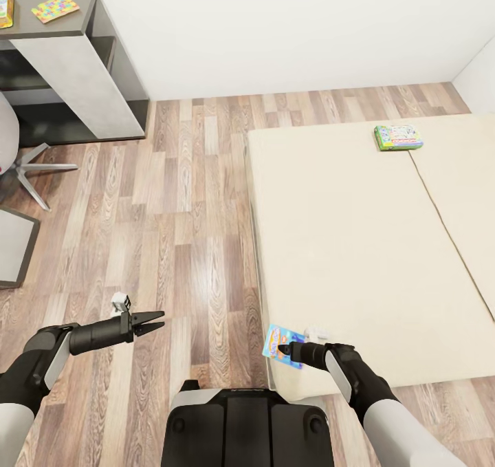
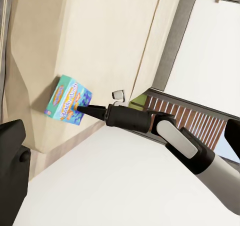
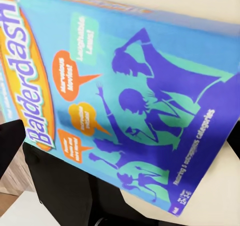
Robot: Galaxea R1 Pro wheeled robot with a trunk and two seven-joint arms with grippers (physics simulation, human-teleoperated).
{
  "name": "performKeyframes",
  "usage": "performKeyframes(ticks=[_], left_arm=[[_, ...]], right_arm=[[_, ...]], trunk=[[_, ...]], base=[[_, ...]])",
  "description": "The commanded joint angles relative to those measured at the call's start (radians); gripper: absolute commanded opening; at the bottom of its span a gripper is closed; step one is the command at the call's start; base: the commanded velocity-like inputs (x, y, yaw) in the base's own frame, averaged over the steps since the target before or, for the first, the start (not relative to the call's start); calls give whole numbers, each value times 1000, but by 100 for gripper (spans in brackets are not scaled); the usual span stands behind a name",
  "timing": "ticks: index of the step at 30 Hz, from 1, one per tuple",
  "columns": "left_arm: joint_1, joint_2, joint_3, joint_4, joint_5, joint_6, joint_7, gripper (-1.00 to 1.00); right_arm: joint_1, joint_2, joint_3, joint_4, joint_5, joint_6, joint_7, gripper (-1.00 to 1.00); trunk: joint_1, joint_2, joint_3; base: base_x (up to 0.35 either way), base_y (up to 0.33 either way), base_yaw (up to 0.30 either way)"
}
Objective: Put all the toys in the child's room - the three board games (two on the bed and one on the table), the two jigsaw puzzles on the table, and the tennis ball on the table - inside the toy box on the table in the child's room.
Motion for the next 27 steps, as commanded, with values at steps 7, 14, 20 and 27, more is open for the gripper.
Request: performKeyframes(ticks=[7,14,20,27], left_arm=[[0,0,0,0,2,10,-2,100],[0,0,0,0,2,10,-2,100],[0,0,0,0,2,11,-2,100],[0,0,0,0,2,11,-2,100]], right_arm=[[0,0,0,-1,-8,6,-1,100],[0,0,0,-1,-8,6,-1,100],[0,0,0,-1,-8,6,-1,100],[0,0,0,-1,-8,6,-1,100]], trunk=[[1,-1,-1],[1,-1,-1],[1,-1,-1],[1,-1,-1]], base=[[0,0,0],[0,0,0],[0,6,0],[0,56,0]])
